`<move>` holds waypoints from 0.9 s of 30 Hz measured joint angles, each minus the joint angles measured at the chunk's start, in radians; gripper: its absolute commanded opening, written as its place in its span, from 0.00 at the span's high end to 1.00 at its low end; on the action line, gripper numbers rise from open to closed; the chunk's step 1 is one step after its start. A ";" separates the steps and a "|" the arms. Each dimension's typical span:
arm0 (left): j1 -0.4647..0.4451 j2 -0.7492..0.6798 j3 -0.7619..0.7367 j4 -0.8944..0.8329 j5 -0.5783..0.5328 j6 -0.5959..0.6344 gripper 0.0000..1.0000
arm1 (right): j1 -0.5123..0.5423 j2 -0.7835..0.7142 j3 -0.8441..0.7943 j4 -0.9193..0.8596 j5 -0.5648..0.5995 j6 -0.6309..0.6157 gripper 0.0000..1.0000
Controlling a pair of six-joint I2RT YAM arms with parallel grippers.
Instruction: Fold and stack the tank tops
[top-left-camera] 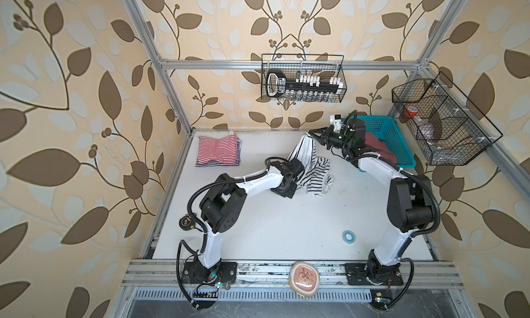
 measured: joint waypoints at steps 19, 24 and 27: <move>0.012 -0.085 0.022 -0.248 0.021 0.307 0.47 | -0.018 -0.187 -0.281 -0.212 0.005 -0.200 1.00; 0.012 -0.098 0.022 -0.218 0.039 0.276 0.41 | -0.021 -0.187 -0.284 -0.216 0.004 -0.214 1.00; 0.012 -0.195 -0.024 -0.167 0.041 0.228 0.43 | -0.031 -0.185 -0.284 -0.216 0.004 -0.218 1.00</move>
